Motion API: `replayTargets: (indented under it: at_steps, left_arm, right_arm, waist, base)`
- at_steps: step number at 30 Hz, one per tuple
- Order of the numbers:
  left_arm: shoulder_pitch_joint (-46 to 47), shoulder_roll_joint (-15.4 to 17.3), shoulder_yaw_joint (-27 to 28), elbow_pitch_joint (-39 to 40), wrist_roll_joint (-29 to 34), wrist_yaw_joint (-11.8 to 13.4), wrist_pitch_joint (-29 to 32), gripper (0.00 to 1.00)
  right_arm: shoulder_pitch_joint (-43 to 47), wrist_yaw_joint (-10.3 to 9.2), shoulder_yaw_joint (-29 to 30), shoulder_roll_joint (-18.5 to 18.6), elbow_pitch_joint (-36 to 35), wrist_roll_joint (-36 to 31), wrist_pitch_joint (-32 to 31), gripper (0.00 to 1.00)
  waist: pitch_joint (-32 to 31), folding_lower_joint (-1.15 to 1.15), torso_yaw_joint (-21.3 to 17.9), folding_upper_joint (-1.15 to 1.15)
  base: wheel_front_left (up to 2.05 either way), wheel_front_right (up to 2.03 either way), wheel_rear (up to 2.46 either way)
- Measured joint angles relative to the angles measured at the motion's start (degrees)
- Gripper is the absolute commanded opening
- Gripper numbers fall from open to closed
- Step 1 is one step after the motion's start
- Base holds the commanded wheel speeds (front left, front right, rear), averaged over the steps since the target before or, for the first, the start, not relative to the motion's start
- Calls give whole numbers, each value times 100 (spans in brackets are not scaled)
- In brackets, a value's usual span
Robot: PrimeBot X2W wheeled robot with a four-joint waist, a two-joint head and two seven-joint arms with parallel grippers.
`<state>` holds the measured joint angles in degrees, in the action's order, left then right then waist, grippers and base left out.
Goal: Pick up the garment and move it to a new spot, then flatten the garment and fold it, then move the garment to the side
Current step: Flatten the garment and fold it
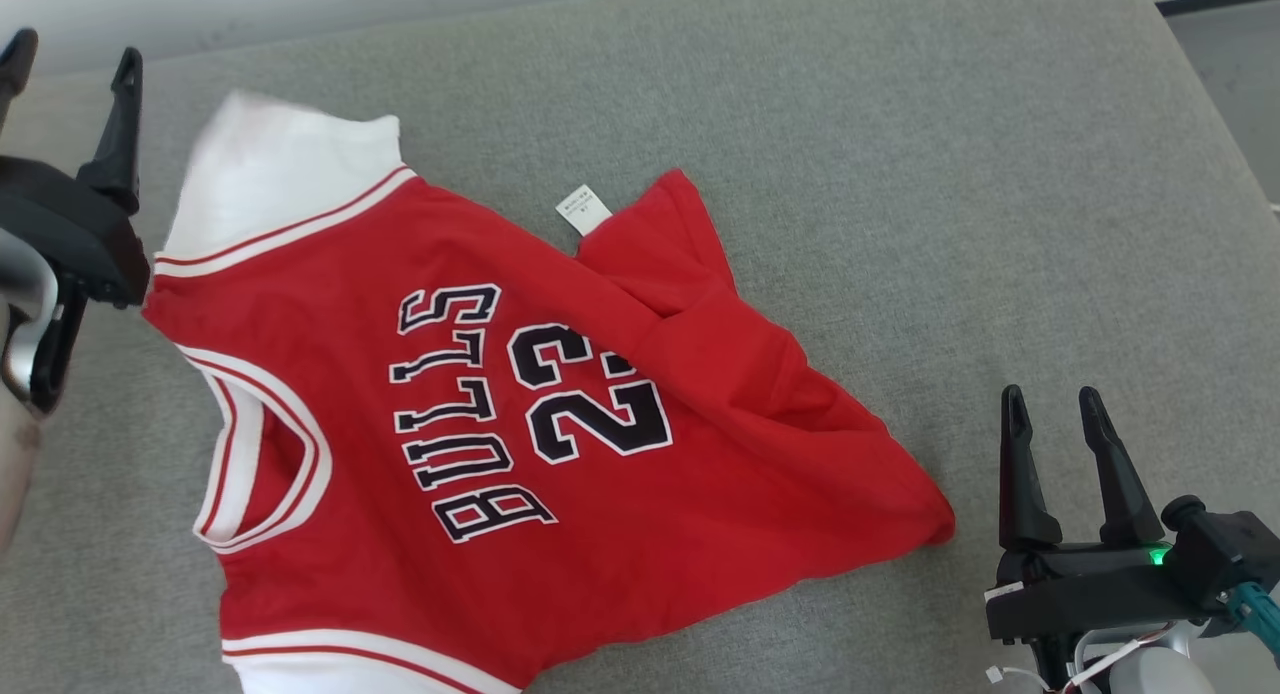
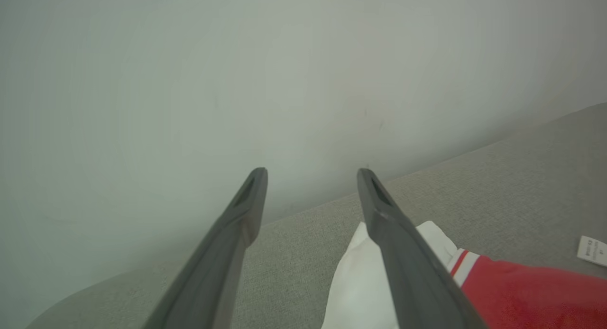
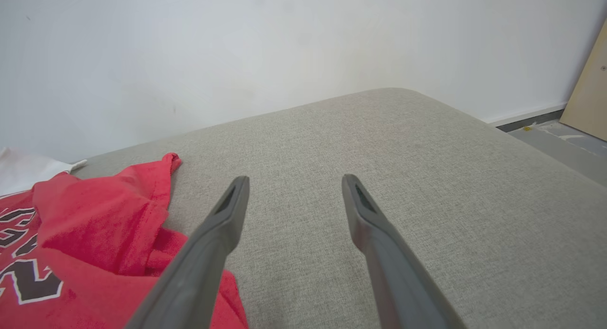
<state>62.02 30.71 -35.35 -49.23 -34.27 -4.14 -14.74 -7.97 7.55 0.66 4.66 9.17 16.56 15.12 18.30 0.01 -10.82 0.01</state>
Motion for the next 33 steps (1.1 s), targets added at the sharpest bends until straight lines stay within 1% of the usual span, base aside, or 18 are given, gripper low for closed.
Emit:
replayTargets:
  at_steps: [3,7,9,11,15,17,19,22,27,30,32,33]
  left_arm:
    - [-180,-15,211,109,34,-9,-16,100]
    - [-748,-115,932,850,53,137,-35,100]
    - [-1227,-147,1255,1280,227,220,-38,100]
    - [-1749,-234,1560,1674,346,261,-38,100]
    - [-2841,-531,2217,2410,511,398,-38,100]
    - [-3347,-627,2454,2693,690,367,-38,100]
    - [-3830,-805,2717,2977,795,415,-38,100]
    - [-4476,-1109,3022,3337,964,415,-37,100]
    - [-5311,-1489,3422,3882,1368,430,-38,100]
    - [-5688,-1612,3461,4110,1793,421,-38,100]
    - [-5892,-1790,3546,4267,1887,454,-38,100]
    - [-5980,-1788,3534,4306,2076,423,-38,100]
  right_arm:
    - [3,0,-26,8,-31,-29,0,100]
    - [87,0,-102,63,-55,-49,-1,100]
    - [165,0,-162,78,-66,-51,0,100]
    - [220,0,-219,98,-59,-67,0,100]
    - [339,0,-360,155,-30,-73,0,100]
    - [381,0,-391,166,-8,-77,0,100]
    - [444,0,-428,183,33,-77,0,100]
    - [580,0,-448,211,74,-70,0,100]
    - [723,0,-461,267,70,-58,0,100]
    - [805,0,-426,279,48,-33,0,100]
    - [856,0,-444,275,47,-25,0,100]
    - [878,0,-456,276,45,-25,0,100]
  waist:
    - [-139,0,52,0]
    - [-383,-1,149,0]
    - [-528,-2,207,-1]
    - [-681,-1,270,-1]
    - [-984,-2,412,-1]
    - [-1126,-2,490,-1]
    - [-1264,-2,568,-1]
    - [-1457,-2,688,-1]
    - [-1700,-2,905,-1]
    - [-1795,-2,1029,-2]
    - [-1849,-2,1095,-1]
    - [-1871,-2,1123,-2]
  base:
    - [0,0,0]
    - [0,0,0]
    - [0,0,0]
    - [0,0,0]
    - [0,0,0]
    - [0,0,0]
    - [0,0,0]
    - [0,0,0]
    - [0,0,0]
    - [0,0,0]
    - [0,0,0]
    - [0,0,0]
